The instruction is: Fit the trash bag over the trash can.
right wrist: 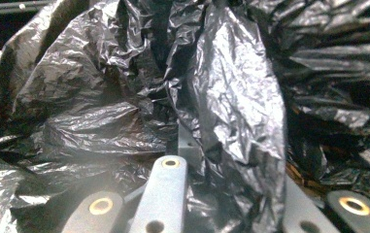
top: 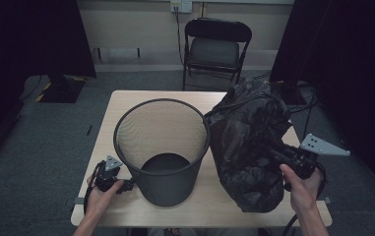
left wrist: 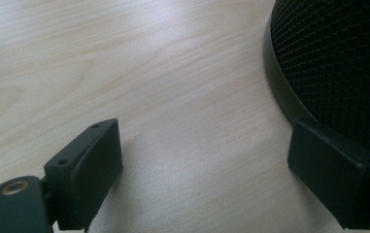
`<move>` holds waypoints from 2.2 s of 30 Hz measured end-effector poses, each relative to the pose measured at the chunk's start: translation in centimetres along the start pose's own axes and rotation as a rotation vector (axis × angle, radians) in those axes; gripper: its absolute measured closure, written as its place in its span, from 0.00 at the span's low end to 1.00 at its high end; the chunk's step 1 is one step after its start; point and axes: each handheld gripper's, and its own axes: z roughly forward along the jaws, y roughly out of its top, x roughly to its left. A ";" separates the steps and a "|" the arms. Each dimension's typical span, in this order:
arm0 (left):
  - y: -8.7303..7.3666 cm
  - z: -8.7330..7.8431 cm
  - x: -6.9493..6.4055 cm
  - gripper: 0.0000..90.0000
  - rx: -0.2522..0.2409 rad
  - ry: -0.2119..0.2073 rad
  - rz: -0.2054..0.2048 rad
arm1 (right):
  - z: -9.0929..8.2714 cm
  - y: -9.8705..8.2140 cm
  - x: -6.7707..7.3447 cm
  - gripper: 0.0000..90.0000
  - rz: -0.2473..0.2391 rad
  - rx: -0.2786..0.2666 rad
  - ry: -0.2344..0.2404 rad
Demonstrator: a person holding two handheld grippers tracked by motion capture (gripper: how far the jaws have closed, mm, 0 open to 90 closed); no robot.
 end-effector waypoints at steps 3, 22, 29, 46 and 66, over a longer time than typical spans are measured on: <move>-0.1 -0.1 0.0 0.15 -0.003 -0.001 -0.002 | 0.0 0.7 0.1 0.94 -0.005 -0.016 0.008; 0.8 -0.2 0.6 0.18 -0.034 0.016 -0.007 | 0.9 4.6 1.1 0.94 -0.020 -0.122 0.061; 2.0 -0.1 0.7 0.19 -0.100 0.069 0.000 | 2.0 5.4 2.1 0.94 -0.032 -0.130 0.093; 3.2 0.3 -1.0 0.28 -0.126 0.011 0.054 | 4.3 7.8 4.7 0.93 -0.060 -0.174 0.212; 4.9 1.9 -4.4 0.31 -0.151 -0.030 0.112 | 4.5 10.4 7.2 0.92 -0.082 -0.198 0.305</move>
